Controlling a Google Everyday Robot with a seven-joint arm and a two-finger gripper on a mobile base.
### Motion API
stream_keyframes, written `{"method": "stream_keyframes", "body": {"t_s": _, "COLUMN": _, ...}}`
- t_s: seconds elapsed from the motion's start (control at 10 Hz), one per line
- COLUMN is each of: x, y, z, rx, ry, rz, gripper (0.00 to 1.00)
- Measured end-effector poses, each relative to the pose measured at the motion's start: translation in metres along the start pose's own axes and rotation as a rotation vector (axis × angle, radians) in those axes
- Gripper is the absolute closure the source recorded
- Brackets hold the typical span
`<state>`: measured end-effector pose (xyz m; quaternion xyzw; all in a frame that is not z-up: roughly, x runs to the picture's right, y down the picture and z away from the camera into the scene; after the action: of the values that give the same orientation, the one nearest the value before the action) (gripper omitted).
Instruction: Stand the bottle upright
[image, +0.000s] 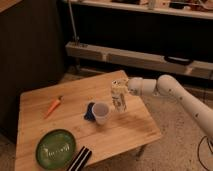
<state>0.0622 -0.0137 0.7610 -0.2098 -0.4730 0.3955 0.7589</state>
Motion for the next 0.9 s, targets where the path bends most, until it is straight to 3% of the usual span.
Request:
{"method": "stream_keyframes", "body": {"t_s": 0.2, "x": 0.039, "y": -0.009, "z": -0.021, "rx": 0.022, "ry": 0.146, "rz": 0.135, "gripper": 0.97}}
{"method": "stream_keyframes", "body": {"t_s": 0.4, "x": 0.064, "y": -0.025, "z": -0.035, "rx": 0.013, "ry": 0.187, "rz": 0.226, "gripper": 0.97}}
{"method": "stream_keyframes", "body": {"t_s": 0.5, "x": 0.07, "y": -0.033, "z": -0.039, "rx": -0.004, "ry": 0.174, "rz": 0.258, "gripper": 0.97}}
{"method": "stream_keyframes", "body": {"t_s": 0.7, "x": 0.061, "y": -0.034, "z": -0.037, "rx": -0.034, "ry": 0.11, "rz": 0.242, "gripper": 0.97}}
{"method": "stream_keyframes", "body": {"t_s": 0.9, "x": 0.03, "y": -0.027, "z": -0.047, "rx": -0.051, "ry": 0.032, "rz": 0.182, "gripper": 0.97}}
